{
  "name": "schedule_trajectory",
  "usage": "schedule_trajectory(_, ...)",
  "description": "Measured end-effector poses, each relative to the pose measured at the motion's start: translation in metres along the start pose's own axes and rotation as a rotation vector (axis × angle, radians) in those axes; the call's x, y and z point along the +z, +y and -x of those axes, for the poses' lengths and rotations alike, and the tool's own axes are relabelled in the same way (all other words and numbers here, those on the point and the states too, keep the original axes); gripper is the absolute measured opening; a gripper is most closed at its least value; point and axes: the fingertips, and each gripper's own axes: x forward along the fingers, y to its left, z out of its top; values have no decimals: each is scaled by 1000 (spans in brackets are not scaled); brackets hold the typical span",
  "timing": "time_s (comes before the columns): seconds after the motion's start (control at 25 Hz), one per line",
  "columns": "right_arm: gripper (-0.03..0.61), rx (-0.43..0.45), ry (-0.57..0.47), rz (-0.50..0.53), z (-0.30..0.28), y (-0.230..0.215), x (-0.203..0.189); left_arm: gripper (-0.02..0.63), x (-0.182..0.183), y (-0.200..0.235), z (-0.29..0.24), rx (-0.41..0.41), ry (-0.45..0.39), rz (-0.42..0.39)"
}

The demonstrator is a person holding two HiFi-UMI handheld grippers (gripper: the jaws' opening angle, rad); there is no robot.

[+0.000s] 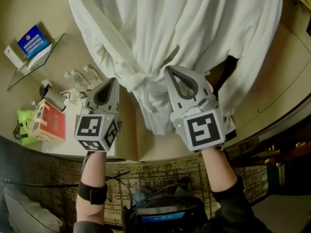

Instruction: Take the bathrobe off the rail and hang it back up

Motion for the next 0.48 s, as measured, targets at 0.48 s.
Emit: schedule_trajectory(0.48, 17, -88, 492, -305, 96, 113, -212, 2, -167, -2, 89, -139, 168, 107)
